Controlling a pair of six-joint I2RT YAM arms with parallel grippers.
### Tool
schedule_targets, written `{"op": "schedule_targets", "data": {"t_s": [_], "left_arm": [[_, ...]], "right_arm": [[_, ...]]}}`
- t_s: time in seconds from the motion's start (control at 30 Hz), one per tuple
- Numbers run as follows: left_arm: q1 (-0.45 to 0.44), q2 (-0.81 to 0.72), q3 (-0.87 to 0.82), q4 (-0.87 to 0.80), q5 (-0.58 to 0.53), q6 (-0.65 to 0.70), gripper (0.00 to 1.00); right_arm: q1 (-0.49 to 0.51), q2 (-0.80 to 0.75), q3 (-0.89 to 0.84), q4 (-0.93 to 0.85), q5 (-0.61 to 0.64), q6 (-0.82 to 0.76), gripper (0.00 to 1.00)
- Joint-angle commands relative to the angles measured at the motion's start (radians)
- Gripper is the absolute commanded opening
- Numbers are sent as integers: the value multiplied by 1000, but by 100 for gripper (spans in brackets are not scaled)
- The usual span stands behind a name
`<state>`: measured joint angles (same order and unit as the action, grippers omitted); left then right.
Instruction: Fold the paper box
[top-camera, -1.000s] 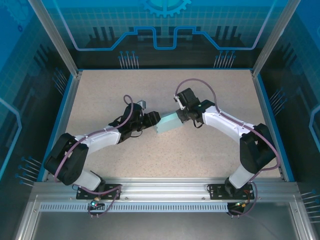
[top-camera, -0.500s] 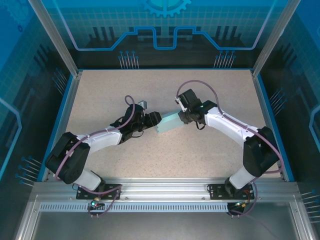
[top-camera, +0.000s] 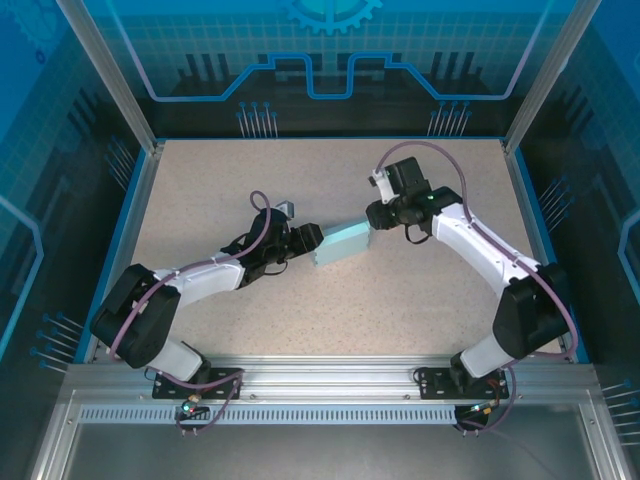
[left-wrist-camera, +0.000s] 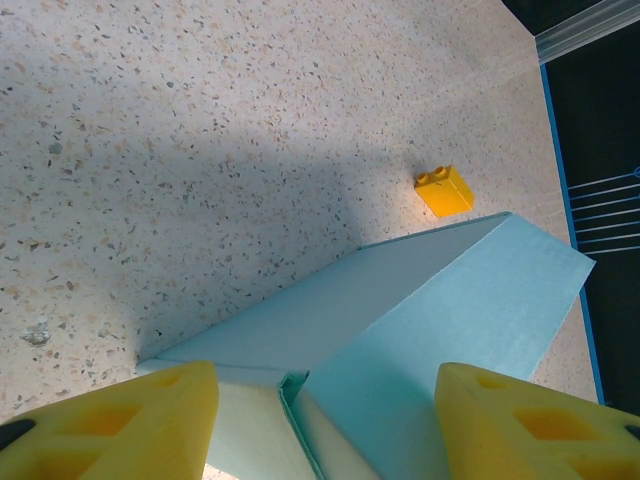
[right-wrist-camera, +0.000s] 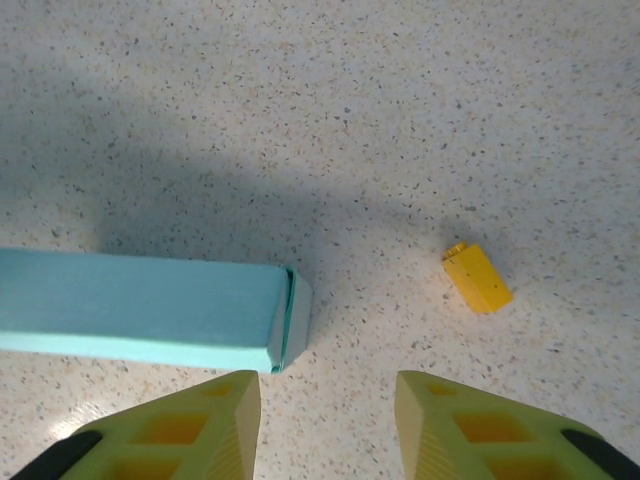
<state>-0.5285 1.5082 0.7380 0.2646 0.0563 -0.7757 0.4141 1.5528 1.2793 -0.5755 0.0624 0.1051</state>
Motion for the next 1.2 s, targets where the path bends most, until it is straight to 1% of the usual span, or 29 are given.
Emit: {"op": "schedule_targets", "data": {"t_s": [0.0,0.2,0.47,1.17], "left_arm": [[-13,35,-14,-123,-34,42,60],[-16,34,-6,-123,-33,44,61],[-16,35,-6,-119,-30,45,61],[-17,41,-14,-114,-29,42,61]], "right_arm": [[-29,63,51,10,-159,33,42],[-61,127,75,33,-238,46,42],[-79,196,71,40,-263,44,43],[-99,167,-60,84,-258,55,43]]}}
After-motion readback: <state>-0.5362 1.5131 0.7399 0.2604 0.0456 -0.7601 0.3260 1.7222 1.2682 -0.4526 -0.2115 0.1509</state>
